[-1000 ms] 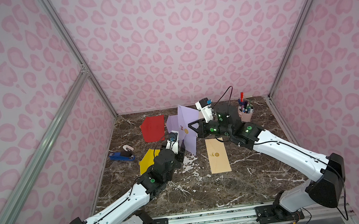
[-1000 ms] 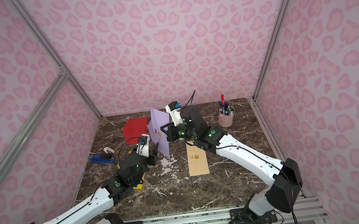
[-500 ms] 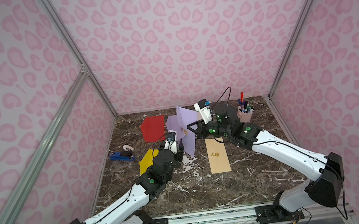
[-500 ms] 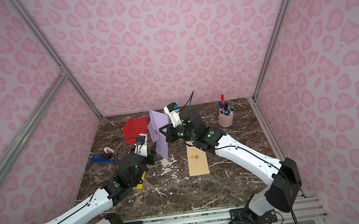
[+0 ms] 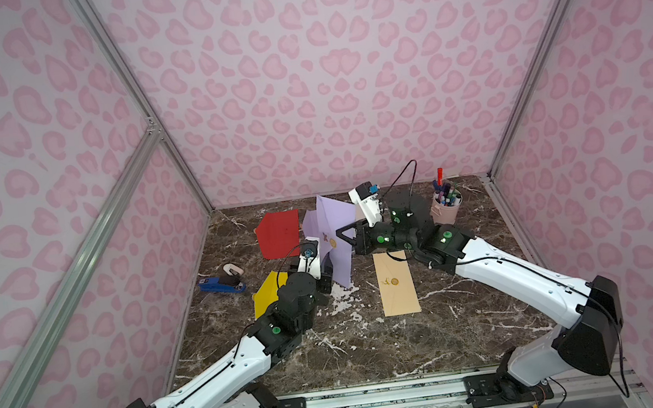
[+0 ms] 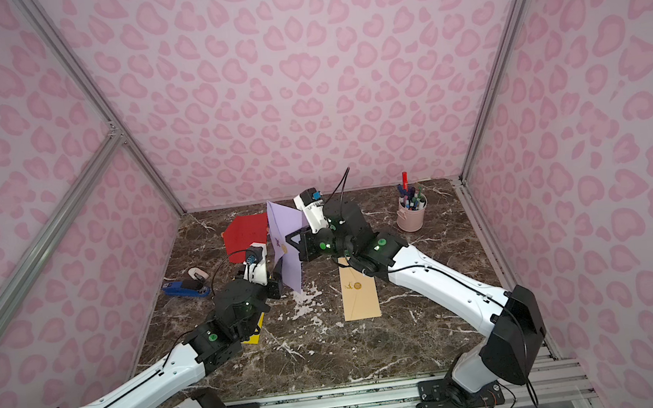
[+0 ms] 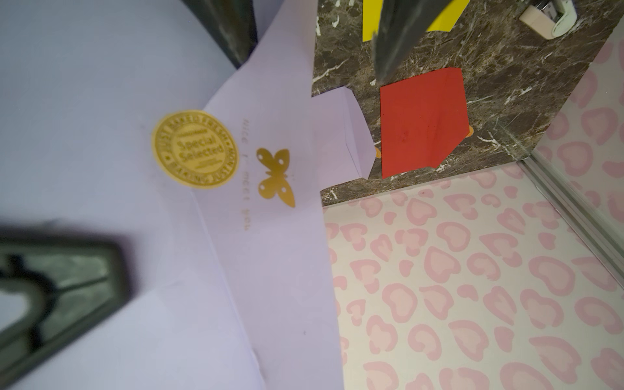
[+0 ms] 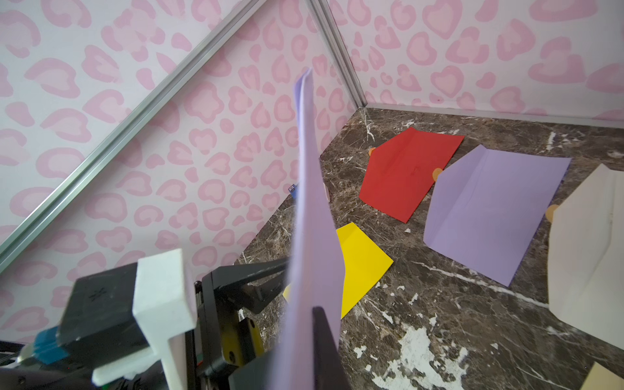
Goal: Open the envelope
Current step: Open the envelope flap on the envelope.
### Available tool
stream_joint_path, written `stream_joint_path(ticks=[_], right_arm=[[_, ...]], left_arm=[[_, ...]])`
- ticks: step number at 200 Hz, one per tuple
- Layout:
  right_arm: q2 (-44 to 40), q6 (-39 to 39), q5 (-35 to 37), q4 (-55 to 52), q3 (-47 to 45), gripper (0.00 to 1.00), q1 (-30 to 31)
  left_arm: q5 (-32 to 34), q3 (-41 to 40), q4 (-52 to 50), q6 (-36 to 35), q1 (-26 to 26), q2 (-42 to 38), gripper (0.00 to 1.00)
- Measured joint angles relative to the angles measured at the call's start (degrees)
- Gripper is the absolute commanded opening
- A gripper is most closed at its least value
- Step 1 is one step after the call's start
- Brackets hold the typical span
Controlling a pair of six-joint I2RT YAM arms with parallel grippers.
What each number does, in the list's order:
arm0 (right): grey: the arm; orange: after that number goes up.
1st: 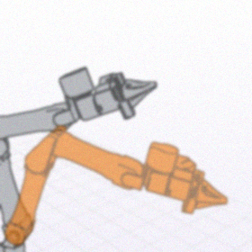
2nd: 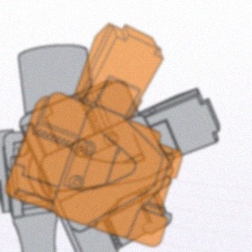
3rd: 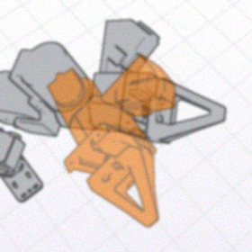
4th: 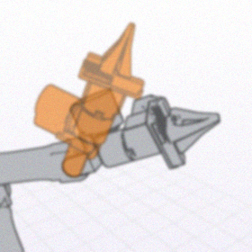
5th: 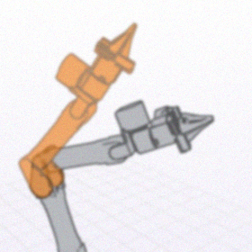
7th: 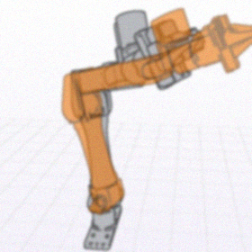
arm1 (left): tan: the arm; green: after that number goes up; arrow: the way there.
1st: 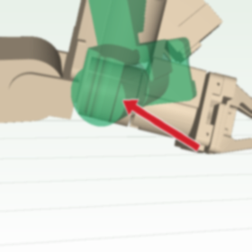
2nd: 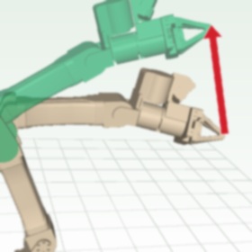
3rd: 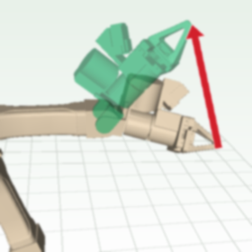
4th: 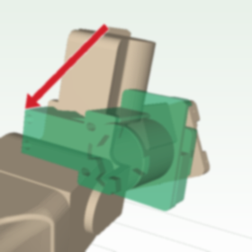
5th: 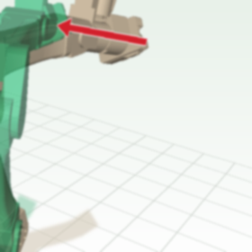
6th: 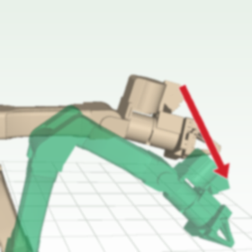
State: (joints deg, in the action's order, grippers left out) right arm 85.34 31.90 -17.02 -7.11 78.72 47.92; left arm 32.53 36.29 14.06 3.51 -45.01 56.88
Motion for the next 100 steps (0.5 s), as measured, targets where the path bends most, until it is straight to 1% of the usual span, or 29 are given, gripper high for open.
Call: stream_joint_path(ticks=[24,100], right_arm=[[0.02,0.13,-0.20,0.20,0.00,0.00,-0.02],[0.39,0.42,-0.81,1.01,0.02,0.00,0.02]], left_arm=[[0.02,0.20,0.07,0.02,0.00,0.02,0.57],[0.98,-0.11,0.57,0.46,-0.26,-1.53,0.52]])
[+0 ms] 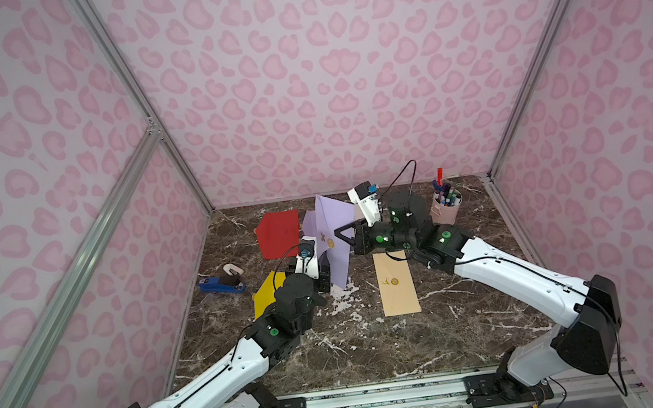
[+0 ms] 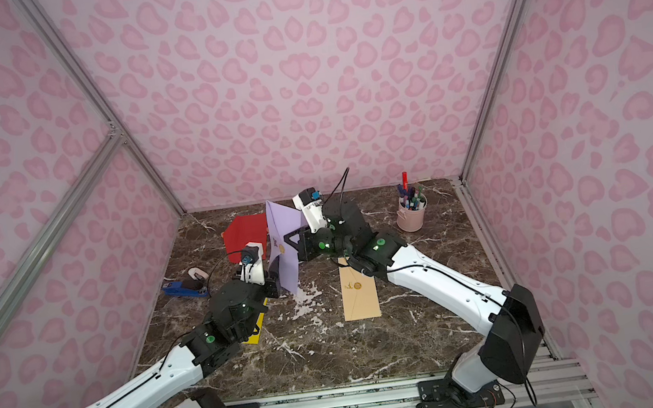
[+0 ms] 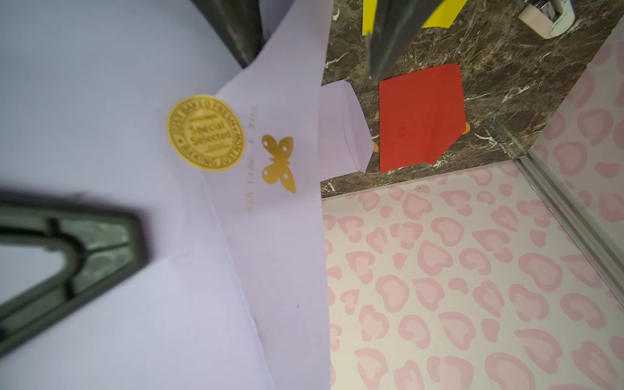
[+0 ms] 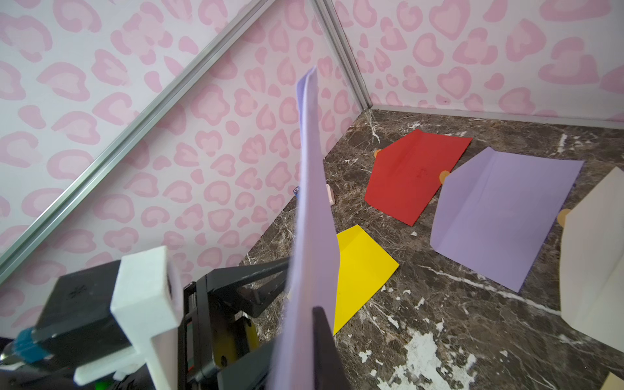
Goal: Open the envelope
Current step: Open the envelope flap on the envelope.
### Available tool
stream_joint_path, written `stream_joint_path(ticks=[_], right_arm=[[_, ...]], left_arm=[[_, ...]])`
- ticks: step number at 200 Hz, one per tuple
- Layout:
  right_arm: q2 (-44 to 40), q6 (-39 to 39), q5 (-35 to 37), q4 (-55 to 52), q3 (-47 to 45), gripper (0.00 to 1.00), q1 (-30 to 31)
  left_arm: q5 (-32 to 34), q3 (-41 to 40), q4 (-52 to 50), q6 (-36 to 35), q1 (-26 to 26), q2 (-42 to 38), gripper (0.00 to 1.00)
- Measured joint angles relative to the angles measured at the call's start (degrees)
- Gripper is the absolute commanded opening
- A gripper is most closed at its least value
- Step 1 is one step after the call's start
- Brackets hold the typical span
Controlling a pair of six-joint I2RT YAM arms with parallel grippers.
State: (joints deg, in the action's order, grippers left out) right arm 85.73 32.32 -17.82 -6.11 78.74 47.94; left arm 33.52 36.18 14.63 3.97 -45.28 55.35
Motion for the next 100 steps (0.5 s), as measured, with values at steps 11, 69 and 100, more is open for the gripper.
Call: stream_joint_path(ticks=[11,69,100], right_arm=[[0.00,0.00,0.00,0.04,0.00,0.00,0.04],[0.00,-0.02,-0.02,0.13,0.00,0.00,0.11],[-0.04,-0.04,0.00,0.15,0.00,0.00,0.31]], left_arm=[[0.11,0.00,0.00,0.00,-0.02,-0.11,0.51],[0.20,-0.70,0.46,0.37,-0.11,-1.18,0.48],[0.83,-1.22,0.57,0.46,-0.11,-2.69,0.48]])
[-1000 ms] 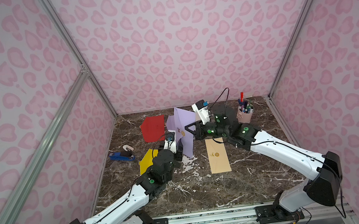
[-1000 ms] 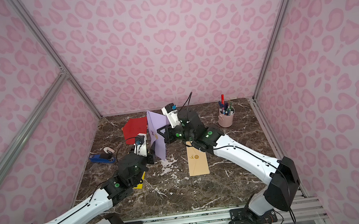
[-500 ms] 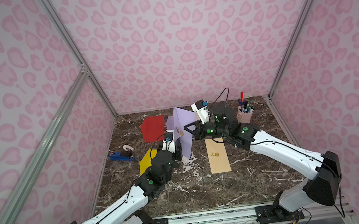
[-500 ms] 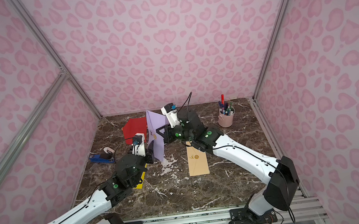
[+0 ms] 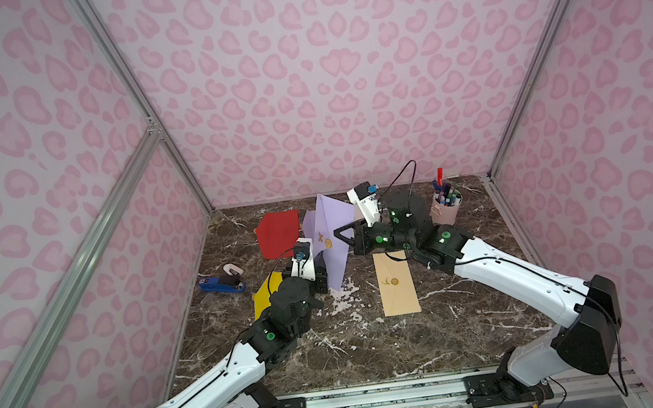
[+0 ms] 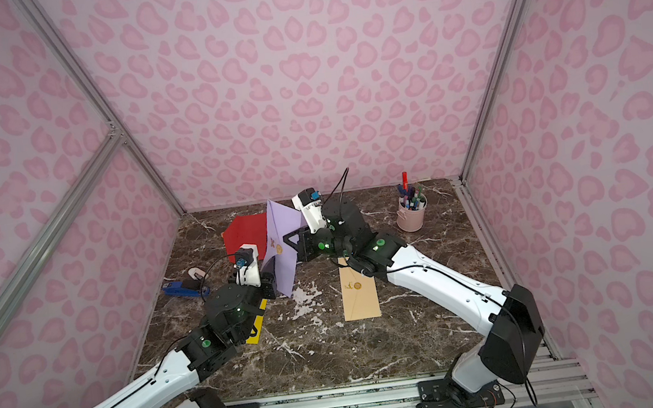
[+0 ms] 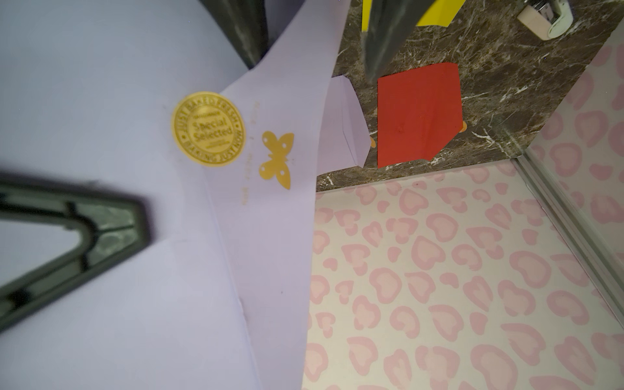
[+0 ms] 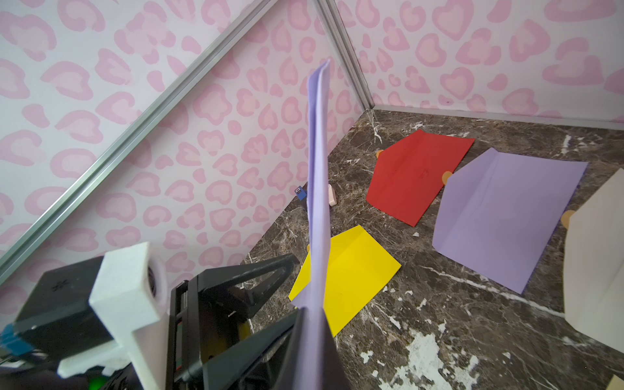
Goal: Open the envelope
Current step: Open the envelope flap on the envelope.
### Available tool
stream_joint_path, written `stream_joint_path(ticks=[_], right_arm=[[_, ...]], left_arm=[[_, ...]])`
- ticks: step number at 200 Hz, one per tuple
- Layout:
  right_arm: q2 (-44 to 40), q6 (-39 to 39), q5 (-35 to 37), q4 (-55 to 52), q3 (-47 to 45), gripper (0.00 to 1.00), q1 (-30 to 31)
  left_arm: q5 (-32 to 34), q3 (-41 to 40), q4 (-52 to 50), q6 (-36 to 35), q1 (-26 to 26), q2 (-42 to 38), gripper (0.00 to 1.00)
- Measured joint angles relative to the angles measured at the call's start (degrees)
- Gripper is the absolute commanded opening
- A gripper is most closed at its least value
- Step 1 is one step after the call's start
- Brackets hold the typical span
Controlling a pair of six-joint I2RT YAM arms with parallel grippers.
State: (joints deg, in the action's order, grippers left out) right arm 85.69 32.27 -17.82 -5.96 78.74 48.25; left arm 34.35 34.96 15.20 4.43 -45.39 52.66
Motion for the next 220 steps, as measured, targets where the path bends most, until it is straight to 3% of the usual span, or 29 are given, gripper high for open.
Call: stream_joint_path(ticks=[220], right_arm=[[0.00,-1.14,0.02,-0.72,0.00,0.00,0.48]], left_arm=[[1.73,-1.40,0.61,1.49,0.00,-2.38,0.50]])
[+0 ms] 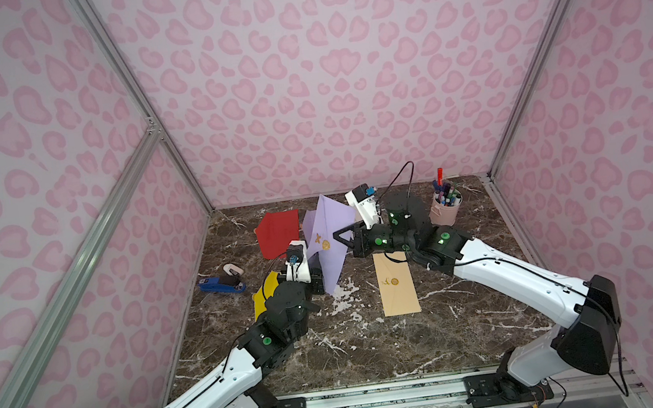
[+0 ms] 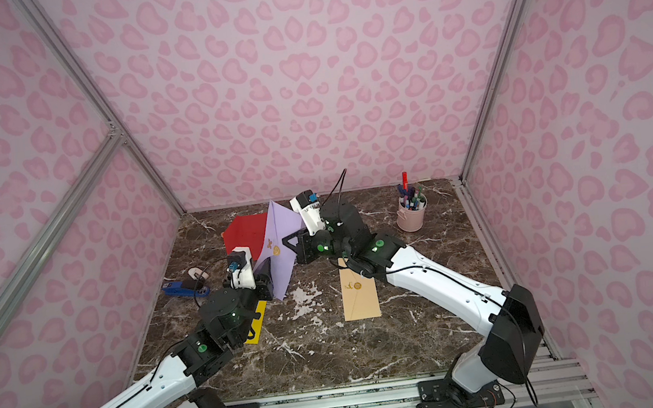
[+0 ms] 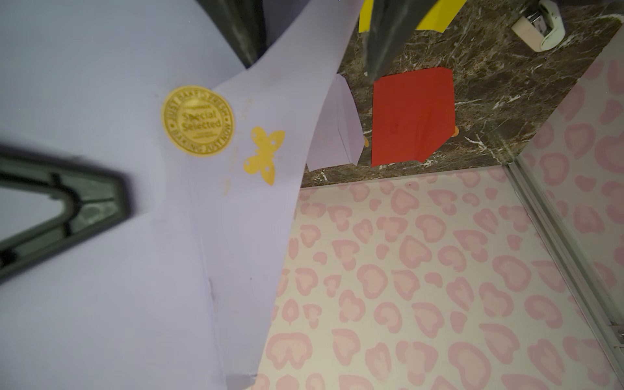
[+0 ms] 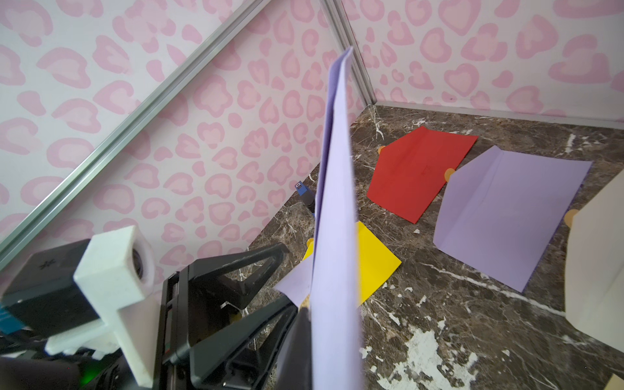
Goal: Open the envelope
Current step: Open the envelope flap on the envelope.
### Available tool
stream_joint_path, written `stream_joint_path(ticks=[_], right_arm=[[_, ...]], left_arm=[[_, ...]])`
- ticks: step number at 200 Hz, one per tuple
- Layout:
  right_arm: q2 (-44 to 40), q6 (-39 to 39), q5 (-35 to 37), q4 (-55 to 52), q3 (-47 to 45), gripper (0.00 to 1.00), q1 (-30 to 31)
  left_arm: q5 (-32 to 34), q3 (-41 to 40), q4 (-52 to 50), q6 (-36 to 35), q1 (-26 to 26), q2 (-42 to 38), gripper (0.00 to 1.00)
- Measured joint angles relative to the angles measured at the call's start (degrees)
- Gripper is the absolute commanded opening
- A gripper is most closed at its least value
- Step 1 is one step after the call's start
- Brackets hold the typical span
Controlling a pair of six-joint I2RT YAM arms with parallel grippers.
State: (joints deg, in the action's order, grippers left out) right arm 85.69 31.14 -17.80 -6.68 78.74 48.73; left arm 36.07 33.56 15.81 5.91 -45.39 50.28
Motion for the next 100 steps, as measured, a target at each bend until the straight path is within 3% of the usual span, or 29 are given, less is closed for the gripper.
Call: stream_joint_path(ticks=[100], right_arm=[[0.02,-1.36,-0.02,-0.87,0.00,0.00,0.37]], left_arm=[[1.70,-0.48,0.00,0.96,0.04,-0.37,0.50]])
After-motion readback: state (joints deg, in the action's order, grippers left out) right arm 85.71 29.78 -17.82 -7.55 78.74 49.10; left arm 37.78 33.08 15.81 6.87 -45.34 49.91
